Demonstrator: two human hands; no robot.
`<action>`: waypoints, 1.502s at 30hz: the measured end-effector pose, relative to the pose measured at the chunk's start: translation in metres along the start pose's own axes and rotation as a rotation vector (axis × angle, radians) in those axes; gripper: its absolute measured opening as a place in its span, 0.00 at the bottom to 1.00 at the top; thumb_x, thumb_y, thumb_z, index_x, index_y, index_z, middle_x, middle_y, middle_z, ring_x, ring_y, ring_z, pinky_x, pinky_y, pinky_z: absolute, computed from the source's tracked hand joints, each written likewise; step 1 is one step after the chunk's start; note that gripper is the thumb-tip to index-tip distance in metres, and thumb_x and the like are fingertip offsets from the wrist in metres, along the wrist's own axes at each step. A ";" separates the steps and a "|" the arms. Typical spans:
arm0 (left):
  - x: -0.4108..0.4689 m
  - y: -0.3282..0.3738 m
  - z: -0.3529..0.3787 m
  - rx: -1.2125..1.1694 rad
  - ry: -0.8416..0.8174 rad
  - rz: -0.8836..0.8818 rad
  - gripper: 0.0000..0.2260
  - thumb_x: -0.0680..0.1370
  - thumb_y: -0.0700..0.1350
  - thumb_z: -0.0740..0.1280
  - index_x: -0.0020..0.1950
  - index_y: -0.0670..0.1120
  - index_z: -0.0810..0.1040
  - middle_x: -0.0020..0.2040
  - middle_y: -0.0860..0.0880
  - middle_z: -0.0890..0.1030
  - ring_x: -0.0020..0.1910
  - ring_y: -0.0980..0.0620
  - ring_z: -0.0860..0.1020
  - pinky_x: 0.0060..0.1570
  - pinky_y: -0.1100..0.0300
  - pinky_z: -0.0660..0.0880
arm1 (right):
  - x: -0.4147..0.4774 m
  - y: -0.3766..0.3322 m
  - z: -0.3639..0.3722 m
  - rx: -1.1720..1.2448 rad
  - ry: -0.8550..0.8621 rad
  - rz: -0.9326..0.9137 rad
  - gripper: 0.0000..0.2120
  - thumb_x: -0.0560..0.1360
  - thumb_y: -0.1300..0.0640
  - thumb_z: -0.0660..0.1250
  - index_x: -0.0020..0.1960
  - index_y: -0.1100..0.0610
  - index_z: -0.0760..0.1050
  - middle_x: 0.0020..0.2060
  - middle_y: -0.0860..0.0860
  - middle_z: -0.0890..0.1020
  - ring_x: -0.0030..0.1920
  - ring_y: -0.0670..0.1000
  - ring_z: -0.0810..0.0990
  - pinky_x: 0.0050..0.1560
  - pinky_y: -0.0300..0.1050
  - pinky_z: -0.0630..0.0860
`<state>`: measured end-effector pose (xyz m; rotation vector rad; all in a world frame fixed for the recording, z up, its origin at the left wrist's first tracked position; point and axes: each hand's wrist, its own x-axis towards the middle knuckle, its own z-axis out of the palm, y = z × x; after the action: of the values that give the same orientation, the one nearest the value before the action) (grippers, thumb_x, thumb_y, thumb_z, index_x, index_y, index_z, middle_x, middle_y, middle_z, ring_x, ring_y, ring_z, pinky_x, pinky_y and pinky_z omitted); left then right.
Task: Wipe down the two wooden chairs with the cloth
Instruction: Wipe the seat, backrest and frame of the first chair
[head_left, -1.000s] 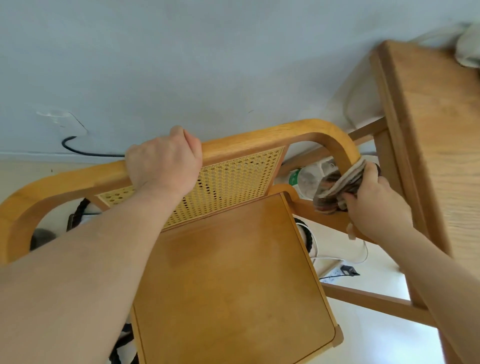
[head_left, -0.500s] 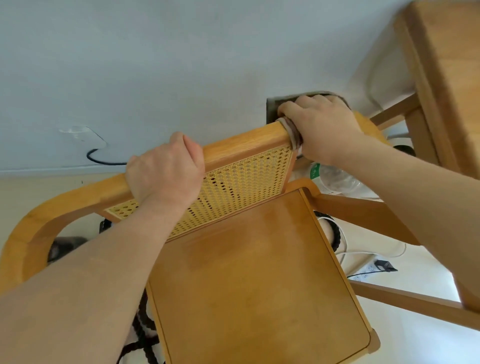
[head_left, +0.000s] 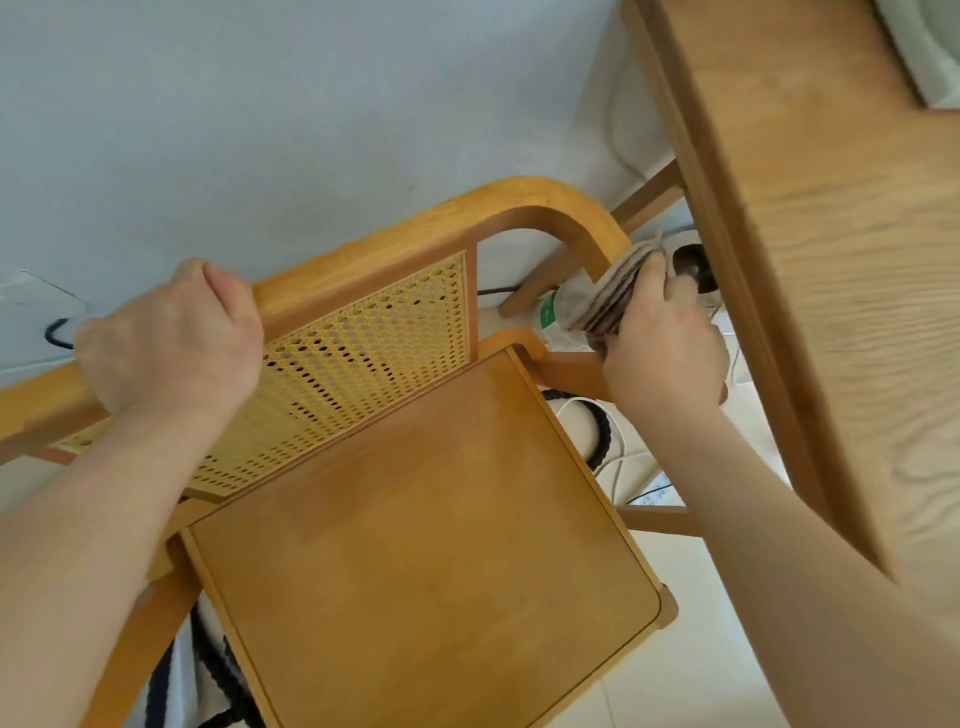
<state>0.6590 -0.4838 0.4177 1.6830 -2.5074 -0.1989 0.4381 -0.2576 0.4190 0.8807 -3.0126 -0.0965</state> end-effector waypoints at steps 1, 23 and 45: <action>0.001 0.002 -0.001 -0.034 -0.027 -0.026 0.23 0.77 0.55 0.43 0.44 0.43 0.73 0.39 0.35 0.77 0.42 0.34 0.77 0.51 0.40 0.72 | -0.011 0.008 0.001 -0.011 0.003 0.009 0.35 0.75 0.59 0.67 0.76 0.62 0.53 0.62 0.63 0.72 0.56 0.62 0.77 0.47 0.54 0.75; 0.028 0.131 0.006 -0.047 -0.209 0.311 0.24 0.82 0.58 0.45 0.46 0.48 0.78 0.41 0.42 0.75 0.43 0.39 0.72 0.42 0.53 0.65 | -0.008 -0.063 0.035 0.527 0.177 -0.228 0.29 0.75 0.64 0.48 0.77 0.61 0.55 0.77 0.57 0.60 0.76 0.58 0.57 0.75 0.50 0.51; 0.027 0.132 0.027 0.087 -0.013 0.378 0.25 0.82 0.57 0.46 0.53 0.44 0.79 0.46 0.38 0.80 0.46 0.35 0.76 0.38 0.51 0.61 | 0.035 -0.057 0.127 -0.901 -0.644 -0.489 0.29 0.81 0.52 0.54 0.77 0.63 0.53 0.73 0.63 0.63 0.70 0.66 0.65 0.67 0.69 0.63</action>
<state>0.5239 -0.4576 0.4149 1.2002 -2.8166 -0.0658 0.4370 -0.3173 0.2883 1.5707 -2.5311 -1.8374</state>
